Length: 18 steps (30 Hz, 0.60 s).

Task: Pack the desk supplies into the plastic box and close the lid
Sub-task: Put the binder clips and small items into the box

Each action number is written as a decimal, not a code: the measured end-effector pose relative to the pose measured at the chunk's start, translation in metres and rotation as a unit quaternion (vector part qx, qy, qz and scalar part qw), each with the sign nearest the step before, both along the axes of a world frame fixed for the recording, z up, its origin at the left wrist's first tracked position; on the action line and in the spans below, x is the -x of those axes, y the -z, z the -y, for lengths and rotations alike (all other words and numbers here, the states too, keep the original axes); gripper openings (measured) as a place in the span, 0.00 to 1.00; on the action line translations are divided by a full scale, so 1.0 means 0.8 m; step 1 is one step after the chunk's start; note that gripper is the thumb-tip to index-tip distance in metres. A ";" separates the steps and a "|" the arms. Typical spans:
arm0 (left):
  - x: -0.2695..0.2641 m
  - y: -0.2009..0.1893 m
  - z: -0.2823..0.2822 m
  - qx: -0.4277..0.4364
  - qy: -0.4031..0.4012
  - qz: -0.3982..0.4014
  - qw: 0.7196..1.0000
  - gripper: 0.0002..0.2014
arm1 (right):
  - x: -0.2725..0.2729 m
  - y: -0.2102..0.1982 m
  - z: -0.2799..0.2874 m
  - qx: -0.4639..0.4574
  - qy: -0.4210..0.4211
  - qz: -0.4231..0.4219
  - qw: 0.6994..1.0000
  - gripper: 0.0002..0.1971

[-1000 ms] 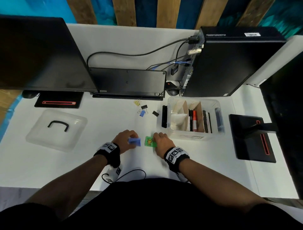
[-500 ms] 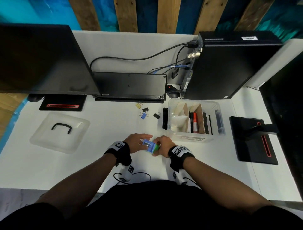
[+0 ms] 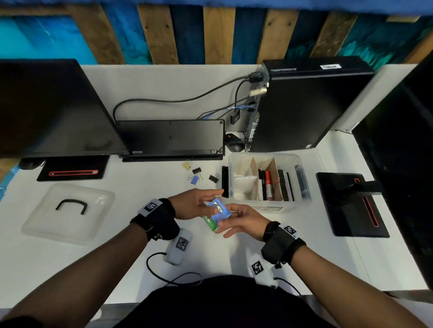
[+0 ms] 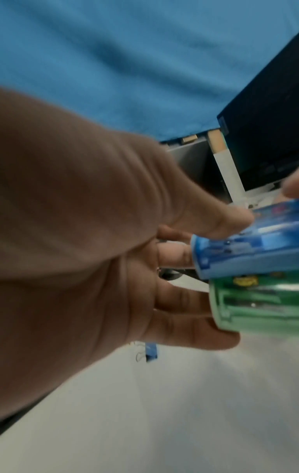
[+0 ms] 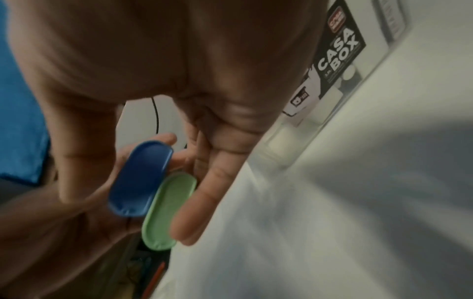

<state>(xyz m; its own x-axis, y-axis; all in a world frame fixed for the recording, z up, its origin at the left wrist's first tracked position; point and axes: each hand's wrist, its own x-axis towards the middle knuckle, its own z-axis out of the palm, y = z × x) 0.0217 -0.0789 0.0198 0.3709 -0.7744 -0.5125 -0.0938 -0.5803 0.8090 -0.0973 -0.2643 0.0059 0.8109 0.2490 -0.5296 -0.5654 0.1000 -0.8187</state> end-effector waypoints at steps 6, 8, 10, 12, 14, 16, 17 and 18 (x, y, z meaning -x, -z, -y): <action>-0.009 -0.042 0.022 0.096 -0.087 -0.017 0.991 0.28 | -0.016 -0.040 0.029 0.029 0.025 0.046 0.998 0.15; -0.013 -0.048 0.035 0.141 -0.125 -0.032 0.982 0.27 | -0.028 -0.053 0.049 0.065 0.047 0.064 0.995 0.16; -0.019 -0.049 0.047 0.176 -0.172 -0.031 0.969 0.23 | -0.040 -0.063 0.071 0.128 0.073 0.082 0.986 0.16; -0.025 -0.042 0.056 0.188 -0.228 -0.004 0.955 0.16 | -0.051 -0.068 0.090 0.265 0.076 0.113 0.955 0.15; -0.030 -0.027 0.065 0.164 -0.266 0.064 0.948 0.11 | -0.061 -0.068 0.100 0.404 0.023 0.142 0.904 0.17; -0.029 -0.012 0.074 0.119 -0.250 0.140 0.951 0.10 | -0.069 -0.068 0.101 0.513 -0.068 0.151 0.843 0.22; -0.027 -0.005 0.078 0.093 -0.232 0.167 0.954 0.12 | -0.072 -0.070 0.099 0.561 -0.113 0.151 0.806 0.24; -0.022 0.001 0.080 0.070 -0.214 0.182 0.957 0.14 | -0.074 -0.068 0.097 0.597 -0.151 0.151 0.773 0.25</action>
